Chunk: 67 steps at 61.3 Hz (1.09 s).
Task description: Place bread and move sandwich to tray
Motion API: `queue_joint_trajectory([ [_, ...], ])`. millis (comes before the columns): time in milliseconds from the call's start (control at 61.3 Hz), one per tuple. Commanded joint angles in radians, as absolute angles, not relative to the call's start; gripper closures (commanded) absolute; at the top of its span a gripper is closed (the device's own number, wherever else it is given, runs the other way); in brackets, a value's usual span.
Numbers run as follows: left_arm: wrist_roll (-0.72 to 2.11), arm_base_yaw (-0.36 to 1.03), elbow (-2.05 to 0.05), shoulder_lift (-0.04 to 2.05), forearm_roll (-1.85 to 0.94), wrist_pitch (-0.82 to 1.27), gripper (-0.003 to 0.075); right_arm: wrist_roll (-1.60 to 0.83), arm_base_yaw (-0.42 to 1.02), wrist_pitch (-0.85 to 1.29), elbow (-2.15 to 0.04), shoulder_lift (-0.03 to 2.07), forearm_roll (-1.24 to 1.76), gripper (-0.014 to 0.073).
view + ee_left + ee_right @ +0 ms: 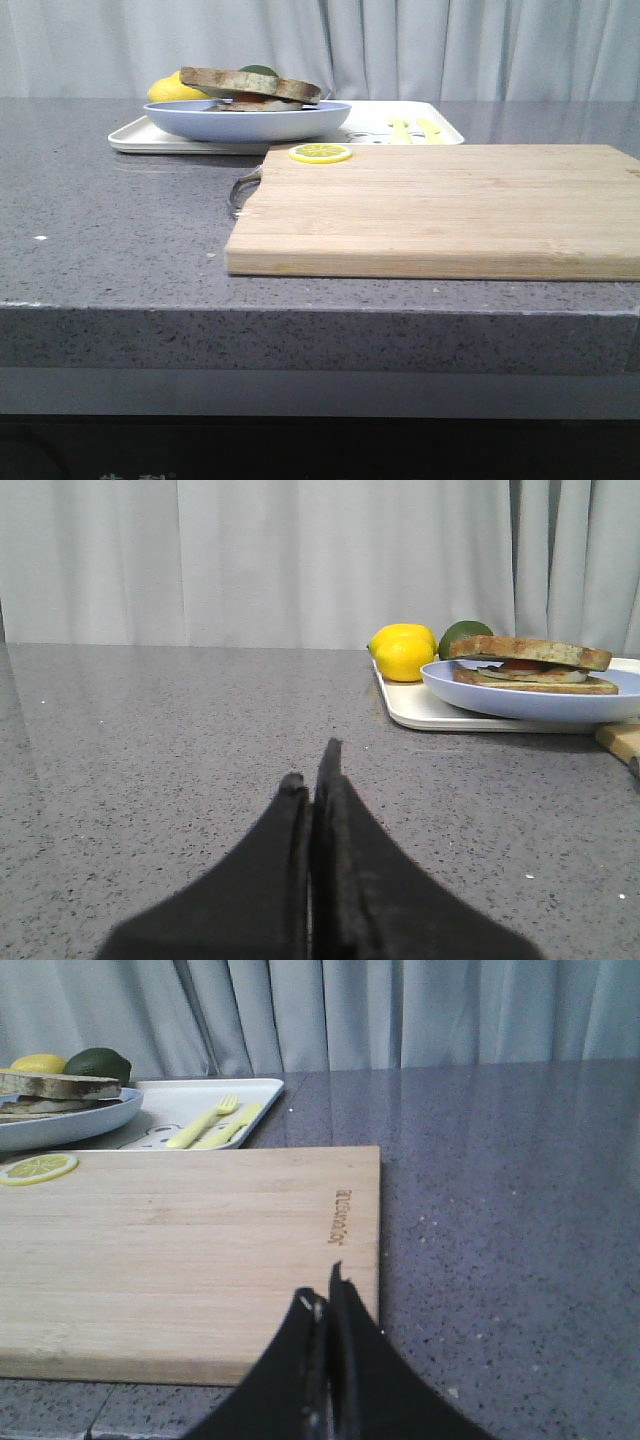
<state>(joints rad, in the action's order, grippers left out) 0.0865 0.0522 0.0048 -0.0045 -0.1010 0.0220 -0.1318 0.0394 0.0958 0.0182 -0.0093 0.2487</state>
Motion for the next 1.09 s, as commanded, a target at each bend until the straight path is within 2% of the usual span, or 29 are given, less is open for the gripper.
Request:
queue_joint_trajectory([
  [0, 0.084, 0.049, 0.006, -0.025, -0.108, -0.058, 0.0741, -0.137, 0.034, 0.007, 0.024, -0.029, 0.266, 0.0662],
  [685, 0.084, 0.049, 0.006, -0.025, -0.108, -0.058, 0.0741, -0.135, 0.054, -0.014, 0.024, -0.028, 0.226, 0.0662],
  [864, 0.084, 0.049, 0.006, -0.025, -0.108, -0.058, 0.0741, 0.048, 0.054, -0.026, 0.024, -0.028, 0.026, 0.0662],
  [1077, 0.084, 0.049, 0.006, -0.025, -0.108, -0.058, 0.0741, 0.056, 0.054, -0.045, 0.024, -0.028, 0.013, 0.0662],
])
